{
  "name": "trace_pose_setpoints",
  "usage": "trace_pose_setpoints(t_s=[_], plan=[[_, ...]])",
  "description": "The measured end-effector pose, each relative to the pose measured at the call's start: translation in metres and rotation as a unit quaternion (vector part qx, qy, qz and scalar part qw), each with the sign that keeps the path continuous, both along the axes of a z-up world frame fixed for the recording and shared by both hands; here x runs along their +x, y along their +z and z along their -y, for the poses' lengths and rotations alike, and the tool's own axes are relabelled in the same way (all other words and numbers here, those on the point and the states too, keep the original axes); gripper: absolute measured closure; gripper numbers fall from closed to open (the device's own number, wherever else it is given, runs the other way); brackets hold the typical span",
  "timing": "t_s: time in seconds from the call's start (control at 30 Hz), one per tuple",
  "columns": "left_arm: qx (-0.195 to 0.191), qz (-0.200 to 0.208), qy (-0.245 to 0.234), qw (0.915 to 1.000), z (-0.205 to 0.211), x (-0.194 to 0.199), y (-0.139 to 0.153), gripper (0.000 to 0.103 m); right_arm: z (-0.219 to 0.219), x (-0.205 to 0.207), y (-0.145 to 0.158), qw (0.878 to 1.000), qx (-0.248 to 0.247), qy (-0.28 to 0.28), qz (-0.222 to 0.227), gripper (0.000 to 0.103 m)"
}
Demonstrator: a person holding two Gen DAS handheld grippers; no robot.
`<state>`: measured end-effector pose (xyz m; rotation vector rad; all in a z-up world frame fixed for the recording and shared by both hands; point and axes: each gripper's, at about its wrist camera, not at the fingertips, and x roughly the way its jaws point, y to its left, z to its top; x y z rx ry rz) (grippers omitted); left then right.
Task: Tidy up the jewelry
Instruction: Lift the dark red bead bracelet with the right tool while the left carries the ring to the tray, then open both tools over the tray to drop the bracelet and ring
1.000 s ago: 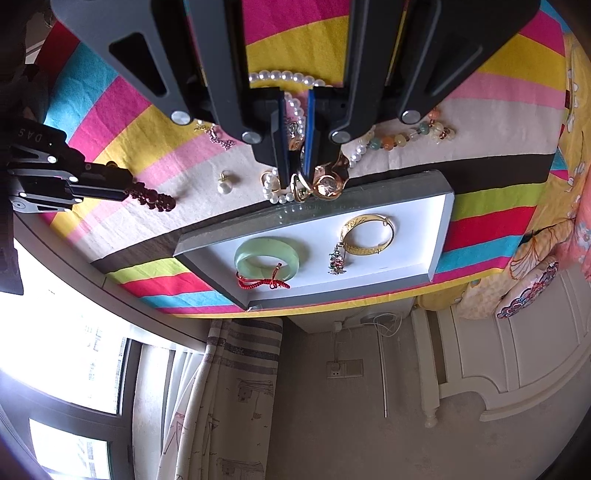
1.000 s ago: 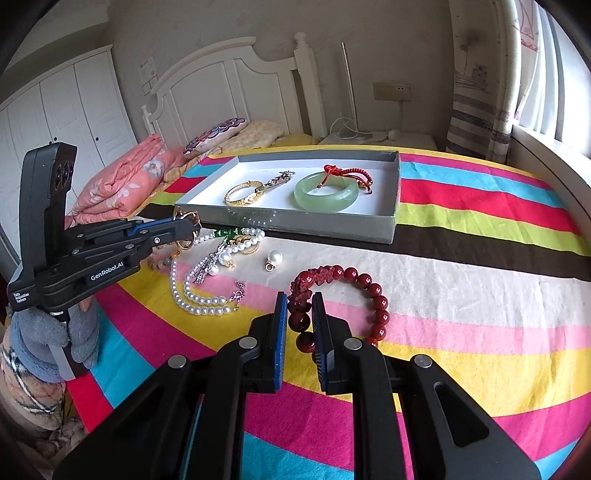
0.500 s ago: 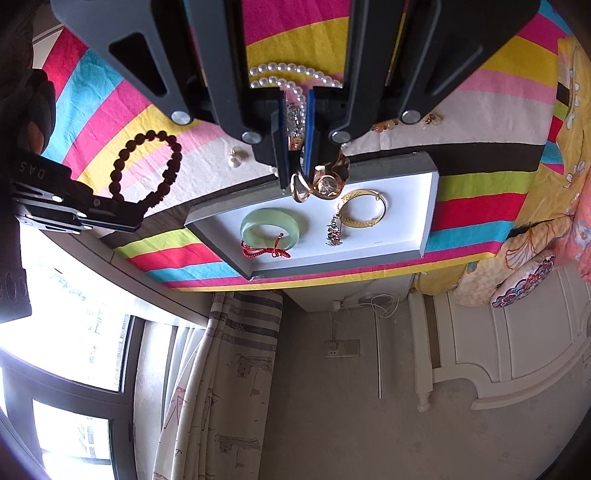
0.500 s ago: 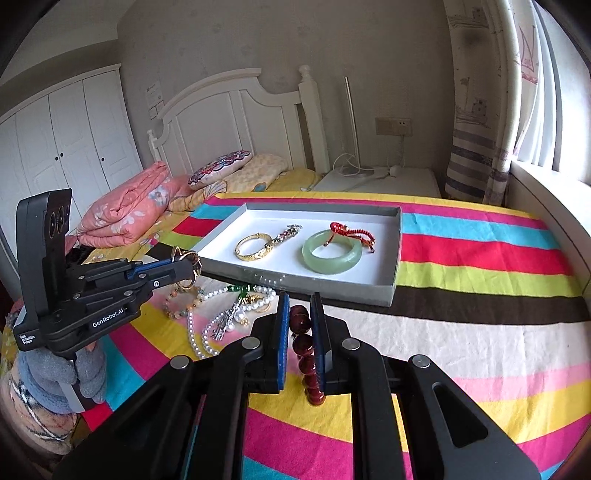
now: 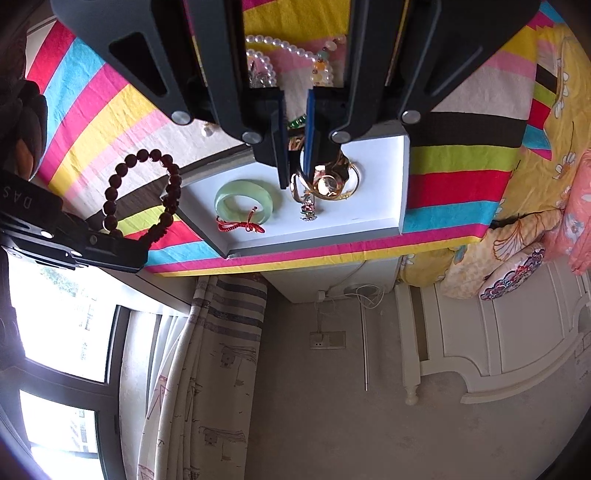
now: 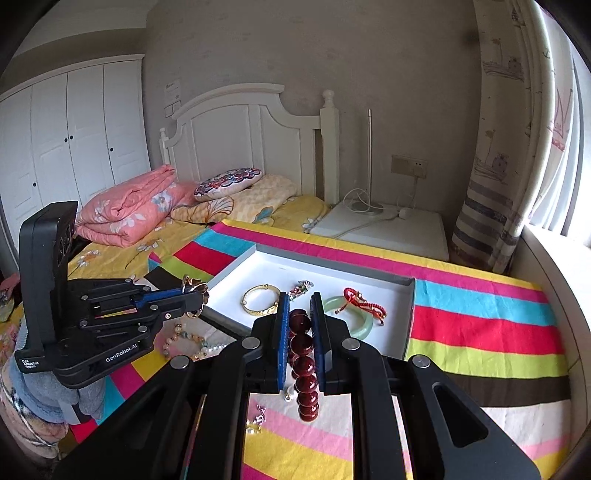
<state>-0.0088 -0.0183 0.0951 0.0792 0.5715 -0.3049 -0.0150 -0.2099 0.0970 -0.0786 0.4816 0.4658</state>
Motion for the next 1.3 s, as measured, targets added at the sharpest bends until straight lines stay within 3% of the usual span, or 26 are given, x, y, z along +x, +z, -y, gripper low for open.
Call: trace_pose_setpoints(t_s=[0.43, 0.73, 1.0, 1.3], plan=[[0.009, -0.026, 0.012, 0.9995, -0.002, 0.055, 0.005, 0.096, -0.028, 0.059, 0.004, 0.999, -0.032, 0.0, -0.011, 0.089], [0.013, -0.073, 0.023, 0.997, -0.021, 0.103, -0.007, 0.096, -0.036, 0.101, -0.009, 0.998, -0.044, 0.005, -0.05, 0.089], [-0.013, -0.122, 0.047, 0.9914, -0.035, 0.148, -0.026, 0.096, -0.049, 0.145, -0.022, 0.995, -0.029, 0.007, -0.096, 0.089], [0.028, -0.149, 0.072, 0.9859, -0.036, 0.183, -0.04, 0.095, -0.066, 0.18, -0.037, 0.992, -0.027, -0.022, -0.122, 0.089]])
